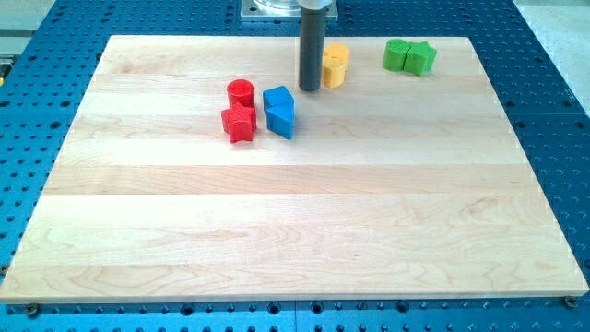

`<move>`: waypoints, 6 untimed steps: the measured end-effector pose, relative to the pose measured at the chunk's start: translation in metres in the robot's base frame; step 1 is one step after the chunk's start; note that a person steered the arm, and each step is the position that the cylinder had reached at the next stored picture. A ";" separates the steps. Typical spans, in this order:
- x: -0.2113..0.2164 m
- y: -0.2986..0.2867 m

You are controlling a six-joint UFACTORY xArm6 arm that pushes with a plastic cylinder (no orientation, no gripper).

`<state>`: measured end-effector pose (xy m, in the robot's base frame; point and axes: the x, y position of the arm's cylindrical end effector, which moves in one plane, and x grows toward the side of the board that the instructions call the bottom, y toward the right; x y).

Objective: Push the blue blocks slightly downwards

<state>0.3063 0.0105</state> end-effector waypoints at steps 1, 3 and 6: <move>-0.008 -0.051; 0.013 -0.063; 0.038 -0.042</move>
